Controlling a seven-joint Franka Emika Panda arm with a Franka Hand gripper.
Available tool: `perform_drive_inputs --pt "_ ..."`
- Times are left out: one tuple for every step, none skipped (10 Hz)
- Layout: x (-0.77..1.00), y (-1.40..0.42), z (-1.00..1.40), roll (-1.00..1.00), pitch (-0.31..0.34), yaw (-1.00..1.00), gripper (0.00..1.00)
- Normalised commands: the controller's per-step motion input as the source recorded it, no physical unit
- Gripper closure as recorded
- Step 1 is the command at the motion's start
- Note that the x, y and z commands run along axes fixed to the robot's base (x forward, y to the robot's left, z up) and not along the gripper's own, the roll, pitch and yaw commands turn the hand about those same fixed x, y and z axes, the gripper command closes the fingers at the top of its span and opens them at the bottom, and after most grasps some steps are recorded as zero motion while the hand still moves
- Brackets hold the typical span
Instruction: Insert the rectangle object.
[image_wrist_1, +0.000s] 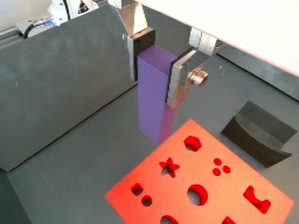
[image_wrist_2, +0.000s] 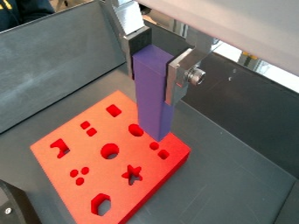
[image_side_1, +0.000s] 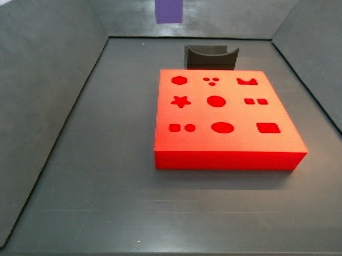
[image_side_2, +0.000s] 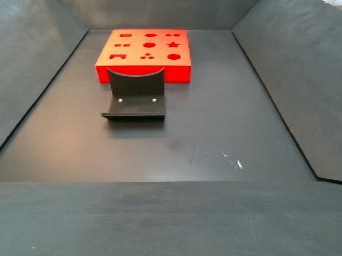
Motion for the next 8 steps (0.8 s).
perform_drive_inputs --pt "0.00 -0.03 -0.02 0.00 -0.007 0.00 1.00" --pt "0.00 -0.15 0.00 0.00 -0.026 0.04 1.00" --pt "0.17 -0.30 0.00 0.11 0.000 0.00 1.00" --pt "0.75 -0.29 0.00 0.41 0.197 0.00 1.00" --pt "0.84 -0.22 -0.01 0.37 0.139 0.00 1.00" --pt "1.00 -0.20 -0.12 0.30 0.057 0.00 1.00" --pt "1.00 -0.18 -0.10 0.29 0.031 0.00 1.00" --pt "1.00 -0.13 -0.01 0.17 0.000 -0.04 1.00"
